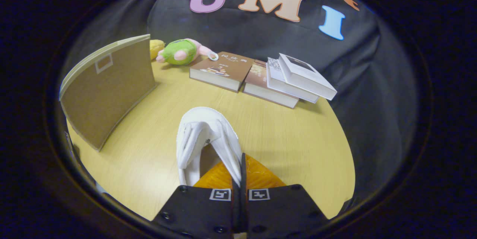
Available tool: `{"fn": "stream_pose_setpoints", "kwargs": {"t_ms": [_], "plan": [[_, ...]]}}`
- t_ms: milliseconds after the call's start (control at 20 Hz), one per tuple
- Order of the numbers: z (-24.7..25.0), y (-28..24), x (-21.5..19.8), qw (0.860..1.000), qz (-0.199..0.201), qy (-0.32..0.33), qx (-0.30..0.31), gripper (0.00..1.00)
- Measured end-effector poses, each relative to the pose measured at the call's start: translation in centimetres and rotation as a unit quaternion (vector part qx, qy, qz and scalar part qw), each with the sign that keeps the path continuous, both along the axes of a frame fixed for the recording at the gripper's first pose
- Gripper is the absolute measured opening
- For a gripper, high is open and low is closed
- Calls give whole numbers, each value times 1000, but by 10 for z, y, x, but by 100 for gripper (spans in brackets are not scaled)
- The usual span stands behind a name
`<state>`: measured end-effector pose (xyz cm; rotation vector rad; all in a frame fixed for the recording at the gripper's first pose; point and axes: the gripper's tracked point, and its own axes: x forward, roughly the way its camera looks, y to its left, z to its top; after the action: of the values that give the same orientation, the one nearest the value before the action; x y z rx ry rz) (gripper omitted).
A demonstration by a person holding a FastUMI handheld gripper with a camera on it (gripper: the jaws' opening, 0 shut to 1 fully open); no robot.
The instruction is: Open the storage box then place both shoes into the box .Put the left shoe in first, then the right shoe, with the right side of both shoes facing outward in a uniform manner.
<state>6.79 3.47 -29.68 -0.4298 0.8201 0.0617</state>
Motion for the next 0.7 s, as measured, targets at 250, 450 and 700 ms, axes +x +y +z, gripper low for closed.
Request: {"fn": "stream_pose_setpoints", "kwargs": {"t_ms": [250,450,700], "plan": [[34,38,-11,999,31,-12,32,3],[77,82,-20,996,64,-29,62,3],[132,147,-25,990,106,-31,90,3]]}}
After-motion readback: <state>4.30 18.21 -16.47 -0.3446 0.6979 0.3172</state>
